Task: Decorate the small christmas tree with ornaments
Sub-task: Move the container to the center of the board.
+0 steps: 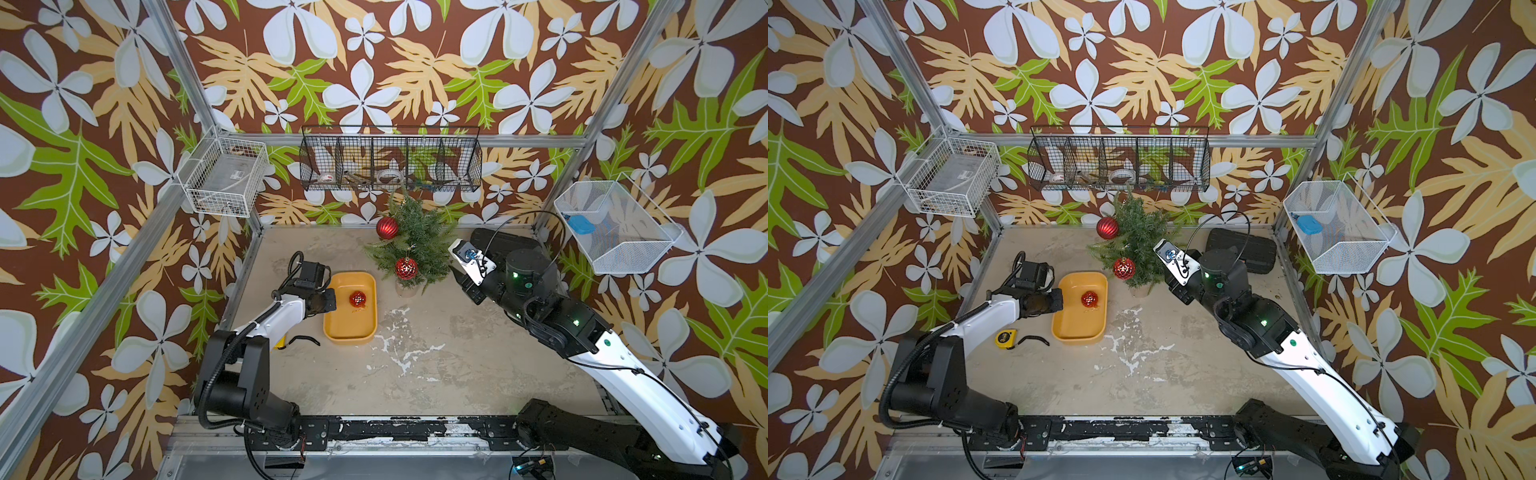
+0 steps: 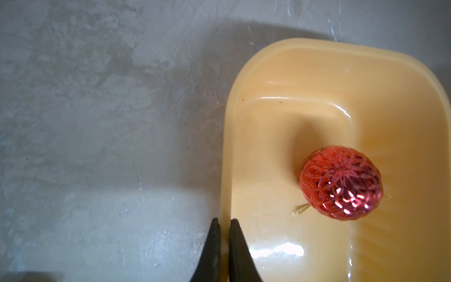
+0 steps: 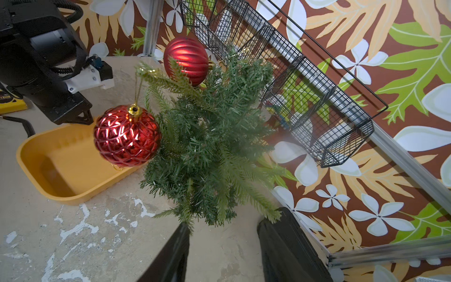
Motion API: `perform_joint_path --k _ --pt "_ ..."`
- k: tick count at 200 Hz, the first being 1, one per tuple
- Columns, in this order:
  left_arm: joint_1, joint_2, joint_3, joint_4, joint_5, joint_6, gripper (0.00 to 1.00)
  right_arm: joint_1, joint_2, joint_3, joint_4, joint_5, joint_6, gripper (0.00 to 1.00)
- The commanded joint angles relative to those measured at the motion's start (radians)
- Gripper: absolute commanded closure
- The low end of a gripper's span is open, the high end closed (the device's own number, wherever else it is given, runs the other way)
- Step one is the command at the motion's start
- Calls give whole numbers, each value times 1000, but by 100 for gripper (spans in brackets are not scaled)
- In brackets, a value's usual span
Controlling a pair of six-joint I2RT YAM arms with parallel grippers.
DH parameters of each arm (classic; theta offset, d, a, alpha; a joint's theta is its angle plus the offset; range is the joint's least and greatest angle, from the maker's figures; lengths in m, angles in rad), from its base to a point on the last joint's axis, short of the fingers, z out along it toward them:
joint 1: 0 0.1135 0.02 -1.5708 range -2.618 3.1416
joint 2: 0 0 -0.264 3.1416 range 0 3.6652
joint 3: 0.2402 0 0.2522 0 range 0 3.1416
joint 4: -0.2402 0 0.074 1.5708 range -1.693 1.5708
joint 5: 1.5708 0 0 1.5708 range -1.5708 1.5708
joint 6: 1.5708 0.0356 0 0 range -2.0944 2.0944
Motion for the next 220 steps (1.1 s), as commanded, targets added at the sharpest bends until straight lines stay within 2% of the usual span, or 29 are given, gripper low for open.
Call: perform_joint_path --k 1,27,50,73,93,108,128,143,152,165,173,182,198,220 --pt "-36 -82 -67 -23 19 -22 97 1 -19 -9 -24 -24 53 51" --pt "-132 -202 -154 -30 -7 -99 97 1 -48 -37 -37 -33 88 52" --pt "-279 -255 -181 -31 -62 -200 97 0 -68 -70 -48 -33 140 53" --pt "-409 -234 -171 -17 -112 -272 97 1 -95 -124 -53 -33 207 55" --pt "-485 -183 -154 6 -132 -309 97 2 -131 -179 -51 -38 279 55" --pt "-526 -142 -143 20 -133 -328 93 1 -149 -216 -58 -48 355 55" --pt "-551 -114 -136 41 -133 -342 86 1 -155 -264 -87 -50 508 56" --pt "-551 -120 -134 53 -134 -347 76 1 -149 -303 -105 -70 634 58" --pt "-551 -132 -129 51 -140 -347 72 1 -138 -326 -110 -121 692 58" --pt "-551 -159 -117 37 -155 -338 61 1 -114 -364 -99 -249 748 58" --pt "-551 -183 -112 25 -165 -332 55 1 -95 -396 -72 -340 777 54" --pt "-551 -214 -113 9 -189 -327 52 18 -71 -431 -44 -392 815 43" --pt "-550 -282 -116 -17 -226 -311 48 112 -24 -453 -26 -324 876 38" --pt "-543 -381 -114 -57 -264 -282 45 224 90 -434 -17 -227 966 38"
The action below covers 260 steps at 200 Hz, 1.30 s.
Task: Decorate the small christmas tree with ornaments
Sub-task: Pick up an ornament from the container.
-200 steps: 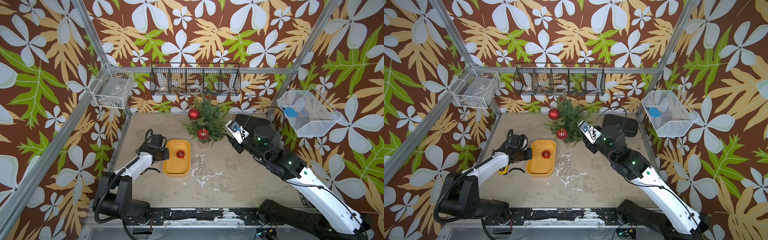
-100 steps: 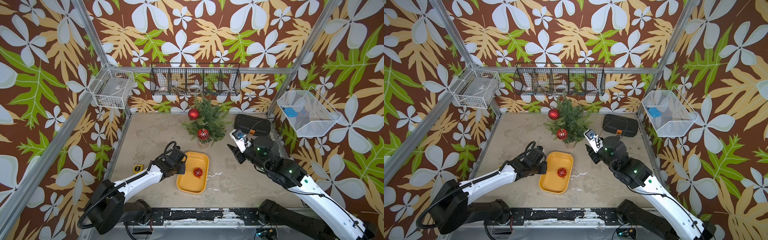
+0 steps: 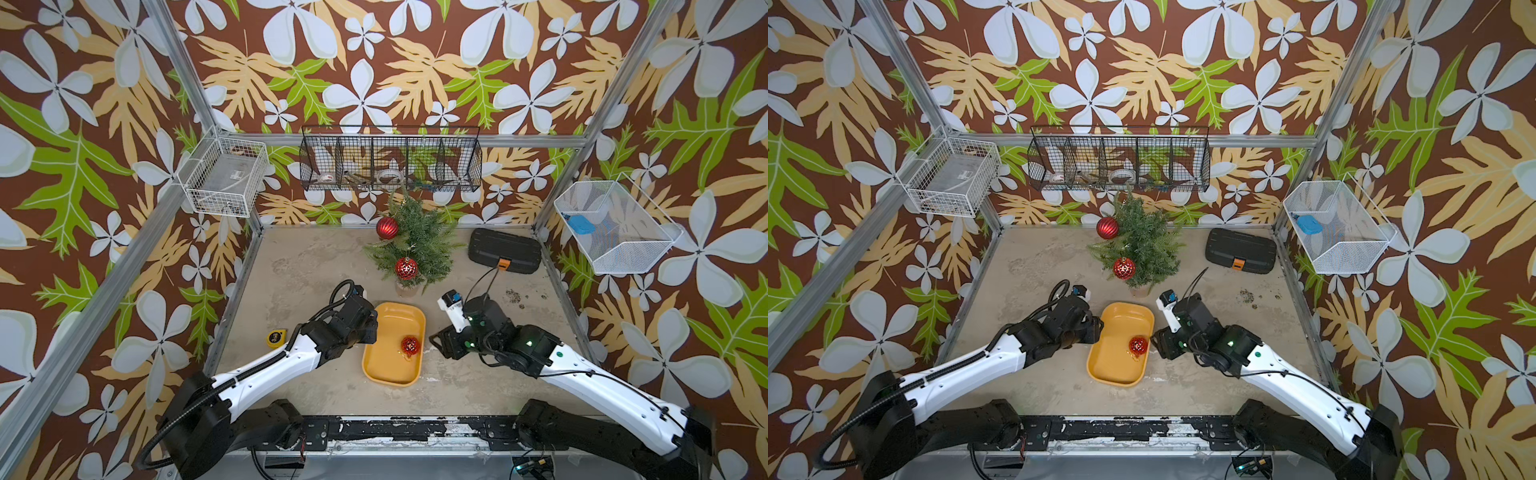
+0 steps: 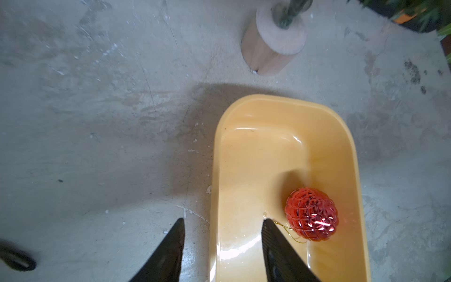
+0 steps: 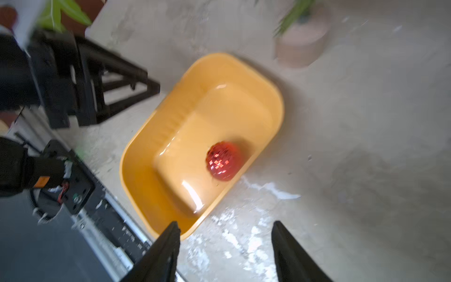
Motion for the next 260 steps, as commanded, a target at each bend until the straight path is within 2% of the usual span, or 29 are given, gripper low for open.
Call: perform_joint_path --k 1,22,51,76,112,177,226,241,260 --pt "9 -78 5 -58 -74 34 46 80 86 14 46 54 157 38" --pt "44 -169 0 -67 -69 72 45 136 210 51 74 92 228 36" --pt "72 -259 15 -78 -107 161 45 175 390 175 1 234 314 36" --pt "71 -284 43 -103 -192 266 44 183 521 273 -57 316 365 36" --pt "72 -305 30 -95 -204 342 44 185 633 317 -101 394 440 32" --pt "72 -372 -29 -42 -178 347 43 186 730 314 -12 321 496 32" --pt "72 -376 -35 -36 -168 340 43 185 720 287 18 280 512 36" --pt "72 -376 -38 -33 -168 340 43 186 717 289 2 270 517 32" --pt "71 -376 -40 -27 -165 342 43 188 717 302 -30 266 517 31"
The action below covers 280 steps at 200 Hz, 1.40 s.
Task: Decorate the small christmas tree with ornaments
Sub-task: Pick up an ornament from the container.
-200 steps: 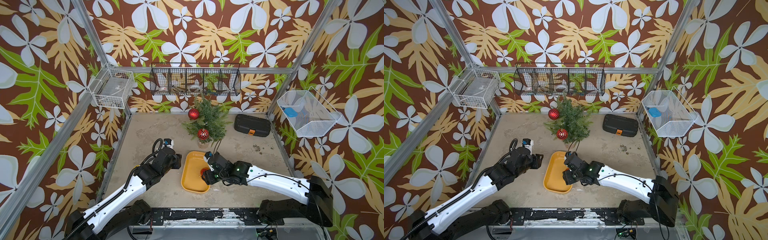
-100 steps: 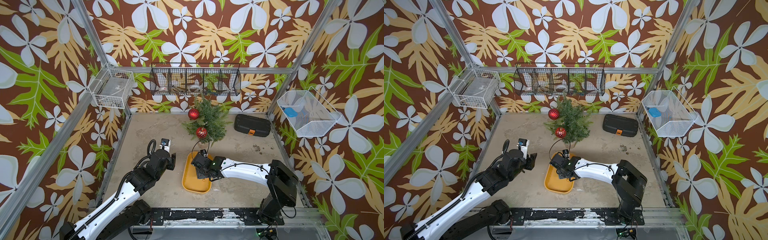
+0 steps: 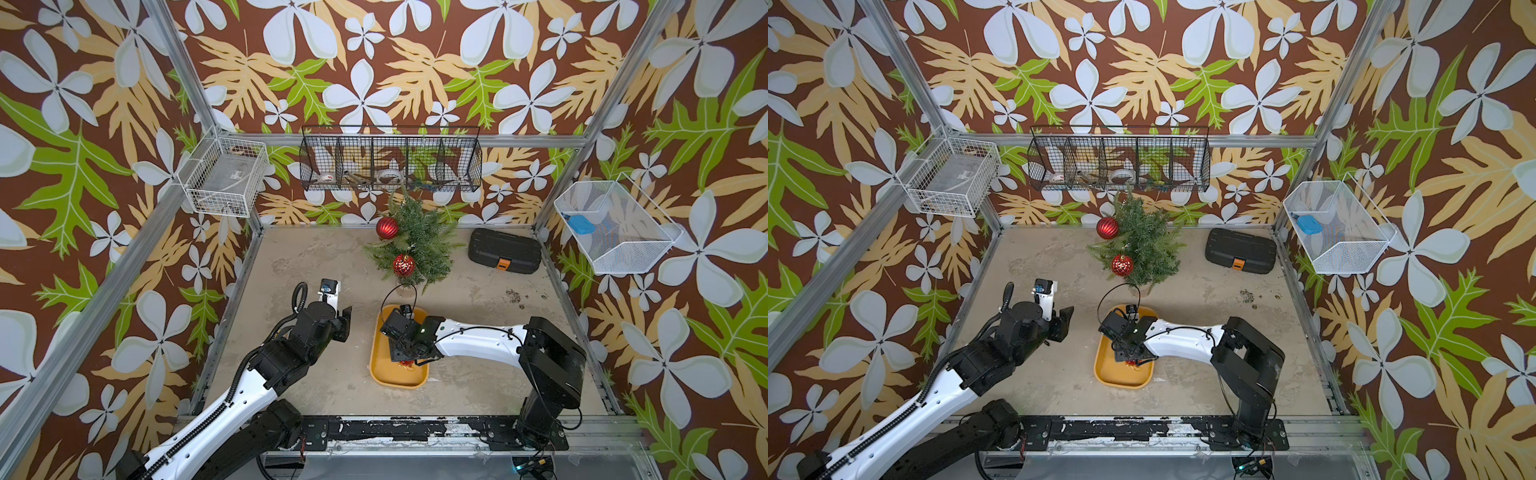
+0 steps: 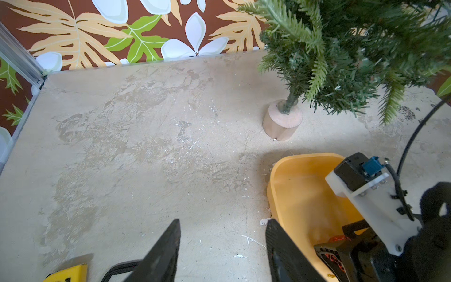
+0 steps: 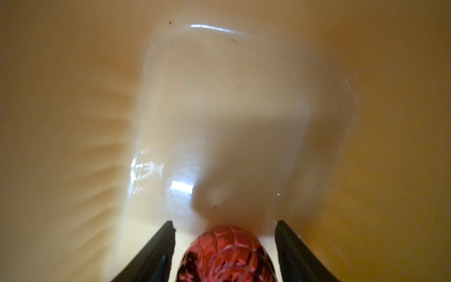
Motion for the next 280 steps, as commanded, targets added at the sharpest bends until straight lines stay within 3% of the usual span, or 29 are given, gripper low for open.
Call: perform_joint_path --k 1,47,103,157,194,237,280 --pt "1 -1 -3 25 0 5 43 3 -6 12 -38 -11 17 31" --pt "3 2 -8 31 0 5 42 22 18 56 -110 -49 -53 27" --pt "2 3 -12 34 -1 4 42 36 55 85 -156 -15 -88 36" --pt "2 -11 -1 33 -2 5 42 36 -27 76 -157 -12 -70 45" --pt "2 -41 41 49 27 6 42 36 -200 47 -164 23 -49 45" --pt "2 -63 131 122 117 22 41 27 -532 -55 -144 76 -13 45" --pt "2 -68 185 294 279 51 45 -95 -859 -77 -75 130 -62 46"
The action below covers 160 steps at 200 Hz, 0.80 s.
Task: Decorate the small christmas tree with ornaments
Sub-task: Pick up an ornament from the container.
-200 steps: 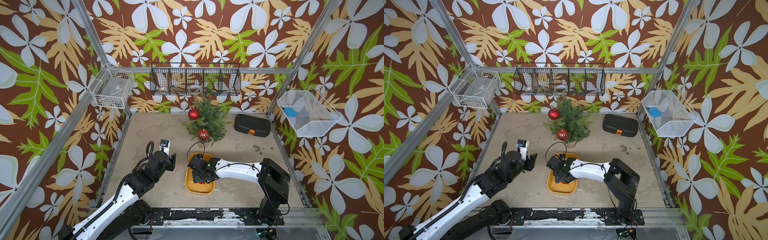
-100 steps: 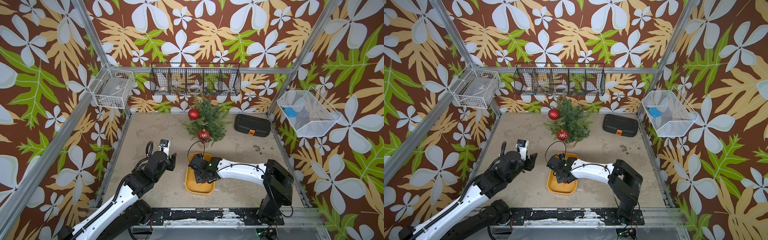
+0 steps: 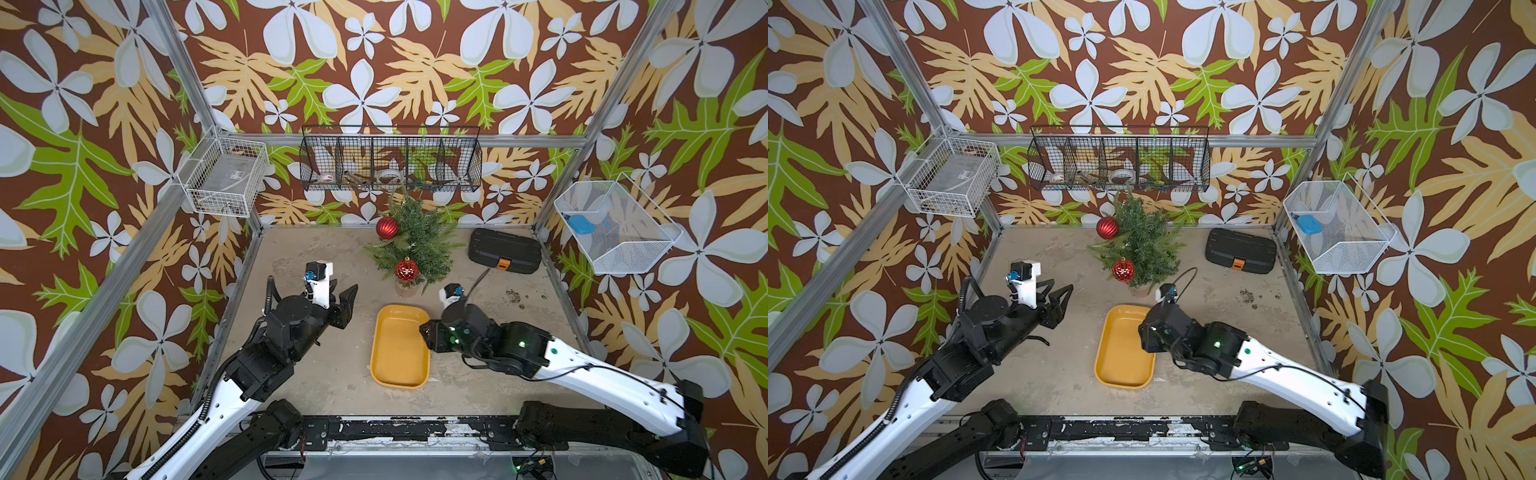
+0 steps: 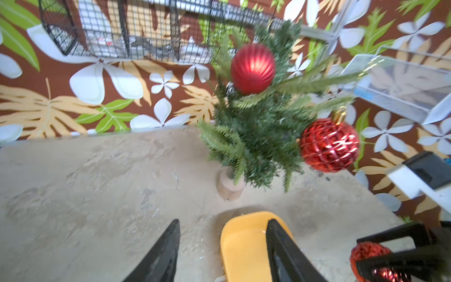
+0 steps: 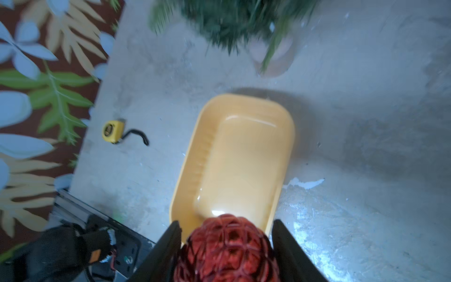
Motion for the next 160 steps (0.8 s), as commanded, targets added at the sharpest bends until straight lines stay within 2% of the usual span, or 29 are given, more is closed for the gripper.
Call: perform_joint_path --k 1,33,55,71,92,119,160 --pt "2 6 28 140 118 26 45 -64 -122 4 59 56 -33 46" --pt "2 50 77 271 275 40 47 -202 -196 105 114 48 -153 47" --pt "-1 106 130 330 370 52 49 -264 -160 210 162 48 -250 46" --pt "-15 162 175 347 384 84 49 -325 -105 285 209 -2 -319 46" --pt "-32 227 243 351 390 134 49 -469 -20 384 263 -168 -369 46" --pt "-37 305 339 384 434 190 48 -659 73 475 358 -432 -348 47" --pt "-44 464 493 402 507 256 47 -825 183 573 473 -686 -277 48"
